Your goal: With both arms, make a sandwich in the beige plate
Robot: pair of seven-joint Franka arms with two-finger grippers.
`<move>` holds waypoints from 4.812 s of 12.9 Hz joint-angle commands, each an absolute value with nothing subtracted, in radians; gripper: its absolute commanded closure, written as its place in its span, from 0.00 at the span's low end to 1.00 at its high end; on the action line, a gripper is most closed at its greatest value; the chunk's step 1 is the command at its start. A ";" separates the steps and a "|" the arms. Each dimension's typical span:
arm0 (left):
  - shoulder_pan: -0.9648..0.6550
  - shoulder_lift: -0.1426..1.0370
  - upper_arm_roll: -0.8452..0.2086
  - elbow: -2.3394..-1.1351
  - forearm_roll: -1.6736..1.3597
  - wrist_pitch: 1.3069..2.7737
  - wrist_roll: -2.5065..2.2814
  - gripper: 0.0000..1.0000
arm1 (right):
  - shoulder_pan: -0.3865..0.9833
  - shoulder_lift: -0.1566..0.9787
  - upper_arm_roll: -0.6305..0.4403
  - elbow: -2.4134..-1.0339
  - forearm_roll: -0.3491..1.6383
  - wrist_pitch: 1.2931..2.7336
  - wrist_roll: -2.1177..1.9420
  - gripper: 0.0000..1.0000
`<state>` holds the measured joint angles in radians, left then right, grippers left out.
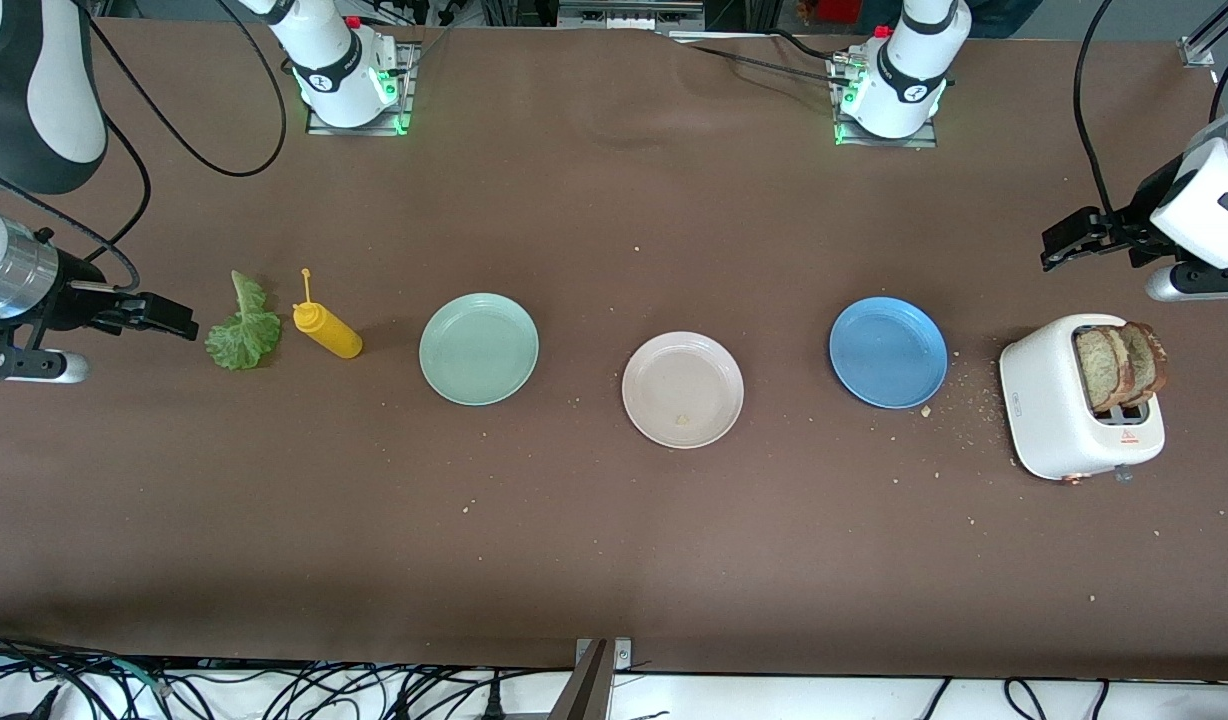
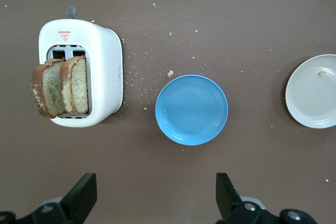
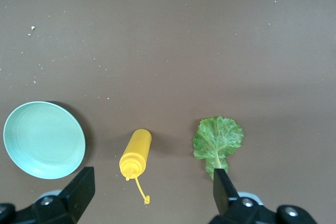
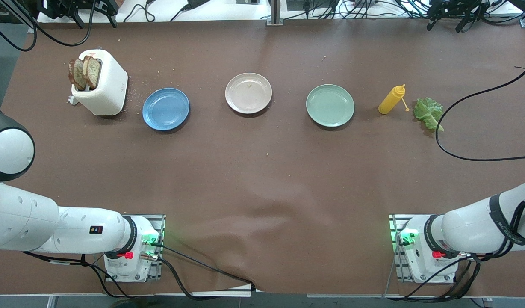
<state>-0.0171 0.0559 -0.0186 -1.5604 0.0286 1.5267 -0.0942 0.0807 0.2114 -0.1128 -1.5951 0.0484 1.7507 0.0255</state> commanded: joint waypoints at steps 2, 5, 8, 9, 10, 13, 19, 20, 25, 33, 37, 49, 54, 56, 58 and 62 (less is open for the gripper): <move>-0.011 0.058 -0.028 -1.551 0.037 1.520 -0.084 0.00 | 0.069 0.210 -0.103 -1.588 0.051 1.747 0.028 0.00; -0.011 0.060 -0.028 -1.551 0.037 1.520 -0.084 0.00 | 0.069 0.210 -0.103 -1.588 0.049 1.747 0.028 0.00; -0.011 0.060 -0.028 -1.551 0.037 1.520 -0.084 0.00 | 0.069 0.210 -0.103 -1.588 0.049 1.747 0.028 0.00; -0.011 0.061 -0.028 -1.551 0.037 1.520 -0.083 0.00 | 0.069 0.210 -0.103 -1.588 0.049 1.747 0.028 0.00; -0.011 0.063 -0.028 -1.551 0.037 1.520 -0.083 0.00 | 0.069 0.210 -0.103 -1.588 0.051 1.747 0.028 0.00; -0.003 0.067 -0.028 -1.551 0.037 1.520 -0.075 0.00 | 0.069 0.210 -0.103 -1.588 0.051 1.747 0.028 0.00; 0.075 0.133 -0.023 -1.575 0.081 1.616 -0.003 0.00 | 0.069 0.210 -0.103 -1.588 0.051 1.747 0.028 0.00; 0.096 0.141 -0.023 -1.598 0.081 1.653 0.015 0.00 | 0.069 0.210 -0.103 -1.588 0.049 1.747 0.028 0.00; 0.153 0.189 -0.023 -1.675 0.078 1.761 0.040 0.00 | 0.069 0.210 -0.103 -1.588 0.051 1.747 0.028 0.00; 0.219 0.281 -0.023 -1.709 0.081 1.855 0.041 0.00 | 0.069 0.210 -0.103 -1.588 0.051 1.747 0.028 0.00; 0.245 0.334 -0.023 -1.709 0.081 1.908 0.041 0.00 | 0.069 0.210 -0.103 -1.588 0.051 1.746 0.028 0.00; 0.270 0.368 -0.018 -1.683 0.109 1.893 0.037 1.00 | 0.069 0.210 -0.104 -1.588 0.051 1.747 0.028 0.00; 0.249 0.377 -0.029 -1.495 0.161 1.714 0.035 1.00 | 0.069 0.210 -0.104 -1.588 0.051 1.746 0.028 0.00; 0.210 0.393 -0.031 -1.404 0.132 1.636 0.034 1.00 | 0.069 0.210 -0.104 -1.588 0.051 1.746 0.028 0.00; 0.175 0.403 -0.029 -1.350 0.019 1.586 0.029 1.00 | 0.069 0.210 -0.104 -1.588 0.051 1.746 0.028 0.00; 0.155 0.439 -0.031 -1.341 -0.346 1.586 0.023 1.00 | 0.069 0.212 -0.104 -1.585 0.049 1.746 0.022 0.00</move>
<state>0.1579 0.3807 -0.0335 -1.3890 -0.2122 1.6079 0.0197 0.0801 0.2116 -0.1132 -1.5951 0.0484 1.7507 0.0255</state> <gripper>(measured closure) 0.912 0.000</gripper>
